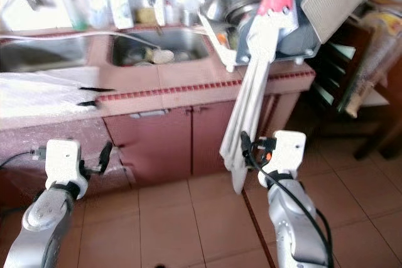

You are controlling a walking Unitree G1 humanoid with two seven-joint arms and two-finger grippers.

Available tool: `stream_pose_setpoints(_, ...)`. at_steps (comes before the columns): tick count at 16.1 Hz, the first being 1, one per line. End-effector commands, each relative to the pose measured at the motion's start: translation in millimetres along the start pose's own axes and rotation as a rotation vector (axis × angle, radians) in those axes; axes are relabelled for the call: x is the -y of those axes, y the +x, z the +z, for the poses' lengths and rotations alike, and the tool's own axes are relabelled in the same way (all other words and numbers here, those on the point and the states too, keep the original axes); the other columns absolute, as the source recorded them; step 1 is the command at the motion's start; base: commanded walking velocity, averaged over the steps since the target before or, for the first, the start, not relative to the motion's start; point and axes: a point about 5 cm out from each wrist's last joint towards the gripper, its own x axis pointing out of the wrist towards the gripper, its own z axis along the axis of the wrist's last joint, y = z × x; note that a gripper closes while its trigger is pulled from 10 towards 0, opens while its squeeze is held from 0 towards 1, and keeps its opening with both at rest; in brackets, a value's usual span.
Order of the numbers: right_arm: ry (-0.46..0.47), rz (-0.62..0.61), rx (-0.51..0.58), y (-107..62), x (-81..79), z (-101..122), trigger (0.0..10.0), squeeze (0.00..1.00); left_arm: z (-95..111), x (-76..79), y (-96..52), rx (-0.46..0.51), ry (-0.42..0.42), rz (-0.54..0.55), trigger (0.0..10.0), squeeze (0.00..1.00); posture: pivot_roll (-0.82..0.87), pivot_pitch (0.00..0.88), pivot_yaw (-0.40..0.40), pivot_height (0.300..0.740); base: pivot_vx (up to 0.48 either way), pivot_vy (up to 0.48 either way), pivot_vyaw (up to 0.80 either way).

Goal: Kitchen organization

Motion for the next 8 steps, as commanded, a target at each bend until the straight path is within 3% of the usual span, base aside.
stream_pose_setpoints(1, 0.004, -0.005, 0.012, 2.5, 2.1, 3.9, 10.0, 0.00, -1.2, -1.7, 1.7, -0.011, -0.007, 0.009, 10.0, 0.00, -0.03, 0.000, -0.035, 0.740, 0.000, 0.000, 0.00)
stream_pose_setpoints(8, 0.015, -0.019, 0.014, 3.6, 0.6, 1.4, 10.0, 0.00, 0.3, -4.0, 5.2, -0.009, -0.018, 0.016, 10.0, 0.00, -0.03, 0.000, -0.018, 0.740, 0.000, 0.416, 0.00)
